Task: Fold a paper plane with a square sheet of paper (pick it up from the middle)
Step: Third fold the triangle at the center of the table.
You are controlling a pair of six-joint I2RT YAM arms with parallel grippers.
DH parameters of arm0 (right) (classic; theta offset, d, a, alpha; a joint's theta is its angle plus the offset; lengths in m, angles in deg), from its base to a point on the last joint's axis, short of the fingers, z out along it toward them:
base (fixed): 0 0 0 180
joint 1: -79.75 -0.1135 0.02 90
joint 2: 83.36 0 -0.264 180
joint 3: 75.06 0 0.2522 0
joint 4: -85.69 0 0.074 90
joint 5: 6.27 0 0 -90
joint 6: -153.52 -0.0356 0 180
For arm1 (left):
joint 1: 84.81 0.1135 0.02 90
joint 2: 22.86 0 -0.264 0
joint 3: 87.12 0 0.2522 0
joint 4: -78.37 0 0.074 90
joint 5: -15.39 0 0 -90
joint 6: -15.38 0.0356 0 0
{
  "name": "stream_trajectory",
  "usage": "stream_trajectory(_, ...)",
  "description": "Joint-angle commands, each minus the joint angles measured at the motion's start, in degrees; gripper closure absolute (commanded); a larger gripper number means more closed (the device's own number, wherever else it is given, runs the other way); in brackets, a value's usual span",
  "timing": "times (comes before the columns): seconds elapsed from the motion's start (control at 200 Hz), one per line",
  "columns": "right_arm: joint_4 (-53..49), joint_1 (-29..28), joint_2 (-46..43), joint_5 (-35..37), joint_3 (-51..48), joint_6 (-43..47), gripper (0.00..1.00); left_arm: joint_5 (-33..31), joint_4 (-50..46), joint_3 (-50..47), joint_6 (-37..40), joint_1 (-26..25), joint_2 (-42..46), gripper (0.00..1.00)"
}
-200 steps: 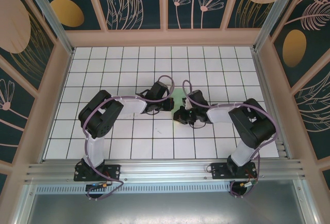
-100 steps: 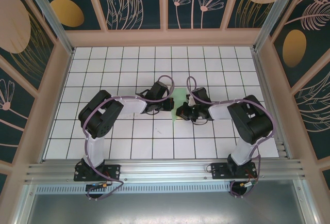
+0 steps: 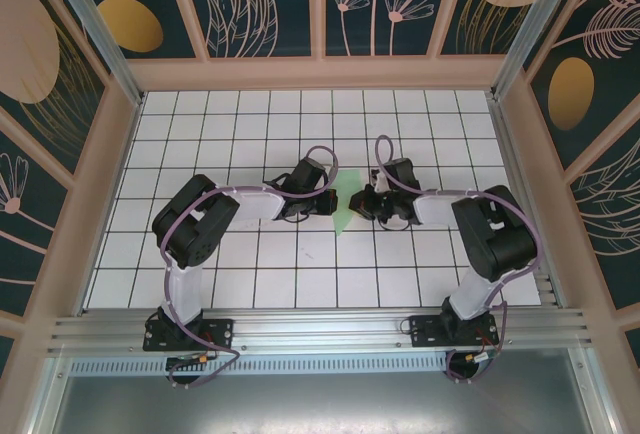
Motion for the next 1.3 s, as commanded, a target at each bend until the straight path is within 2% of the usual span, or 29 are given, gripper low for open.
stream_trajectory(0.0, -0.7, -0.2, 3.3, 0.4, 0.4, 0.8, 0.91, -1.8, -5.3, -1.7, 0.7, -0.1, -0.7, 0.98)
stream_trajectory(0.14, -4.0, 0.1, 5.3, 2.6, 1.9, 2.3, 0.92, -1.7, -5.2, -1.8, 0.6, -0.1, -0.7, 0.98)
stream_trajectory(0.415, -6.7, 1.7, -1.9, 1.3, 6.1, 4.3, 0.90, -1.8, -5.5, -2.0, 0.7, -0.1, -0.4, 0.98)
stream_trajectory(0.681, -1.9, 2.8, 4.0, -0.7, 4.8, 2.3, 0.90, -1.9, -5.6, -1.8, 0.8, -0.1, -0.4, 0.99)
stream_trajectory(0.866, -1.1, 2.9, 6.8, 1.5, 3.0, 1.8, 0.90, -1.9, -5.6, -2.0, 0.7, -0.1, -0.4, 0.99)
stream_trajectory(1.081, -2.9, 3.2, 4.3, 1.4, 4.2, 3.2, 0.90, -2.0, -5.8, -2.0, 0.9, -0.1, -0.4, 0.99)
stream_trajectory(1.186, -5.6, 3.7, 1.3, 1.8, 6.0, 4.4, 0.88, -2.0, -5.9, -2.1, 1.0, -0.1, -0.3, 0.98)
stream_trajectory(1.296, -8.7, 4.7, -0.7, 4.6, 7.5, 6.5, 0.79, -2.0, -5.8, -2.2, 0.9, -0.1, -0.2, 0.98)
